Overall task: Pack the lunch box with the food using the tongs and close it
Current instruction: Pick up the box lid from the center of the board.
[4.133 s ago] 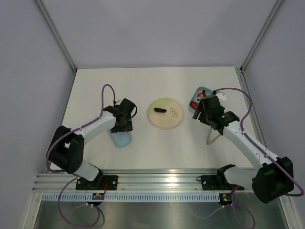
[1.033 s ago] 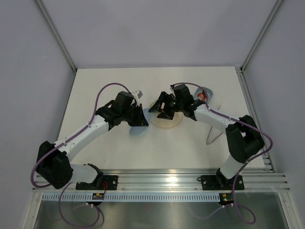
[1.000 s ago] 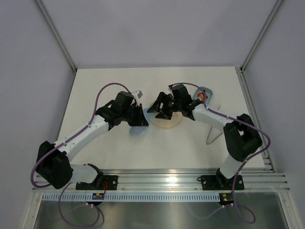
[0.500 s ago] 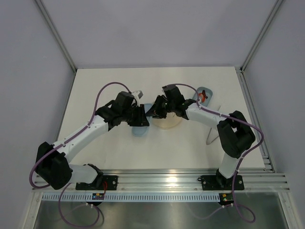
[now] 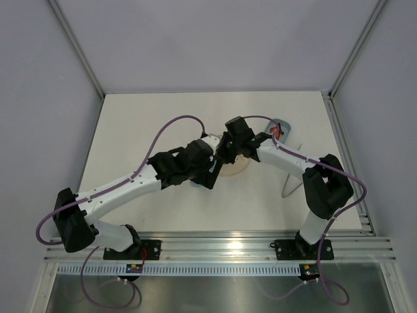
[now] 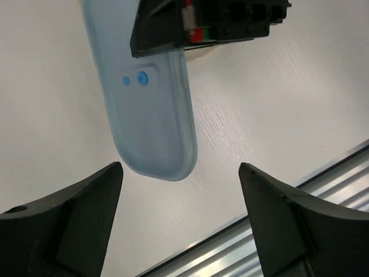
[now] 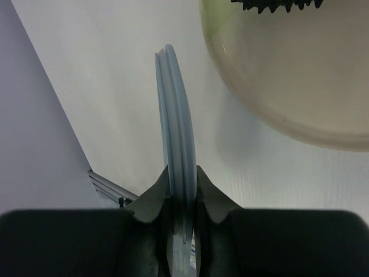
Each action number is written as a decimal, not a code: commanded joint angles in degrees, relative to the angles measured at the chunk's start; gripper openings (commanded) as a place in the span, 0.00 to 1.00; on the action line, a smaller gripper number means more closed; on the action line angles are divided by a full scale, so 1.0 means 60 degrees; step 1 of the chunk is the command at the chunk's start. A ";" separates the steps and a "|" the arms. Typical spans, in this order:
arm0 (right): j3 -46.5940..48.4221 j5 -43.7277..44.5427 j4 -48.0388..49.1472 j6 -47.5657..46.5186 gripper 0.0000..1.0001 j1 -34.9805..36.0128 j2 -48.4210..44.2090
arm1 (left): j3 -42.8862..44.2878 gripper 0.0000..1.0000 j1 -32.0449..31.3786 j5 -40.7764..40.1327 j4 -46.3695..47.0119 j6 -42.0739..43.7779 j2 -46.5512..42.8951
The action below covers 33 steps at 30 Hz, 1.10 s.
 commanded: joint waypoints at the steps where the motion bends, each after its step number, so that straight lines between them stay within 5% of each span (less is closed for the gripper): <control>1: 0.0456 0.0339 -0.0358 0.0458 0.00 -0.0006 -0.0551 | 0.0412 0.82 -0.1155 -0.2706 -0.0100 0.0657 0.0584; 12: 0.1157 0.0499 -0.1410 0.0591 0.00 -0.0006 -0.0348 | 0.0705 0.66 -0.2328 -0.4952 0.0119 0.1448 0.1654; 19: 0.0969 0.0353 -0.1121 0.0708 0.00 -0.0006 -0.0390 | 0.0662 0.57 -0.2432 -0.5217 0.0470 0.1654 0.2182; 29: 0.0749 0.0309 -0.0902 0.0752 0.00 -0.0021 -0.0478 | 0.0691 0.00 -0.2432 -0.5789 0.0412 0.1536 0.2197; 30: 0.0706 0.0295 -0.0857 0.0679 0.01 -0.0021 -0.0507 | 0.0705 0.00 -0.2432 -0.5731 0.0354 0.1536 0.2182; 33: 0.0589 0.0250 -0.0652 0.0314 0.27 -0.0064 -0.0668 | 0.0662 0.00 -0.2432 -0.5322 0.0251 0.1522 0.1979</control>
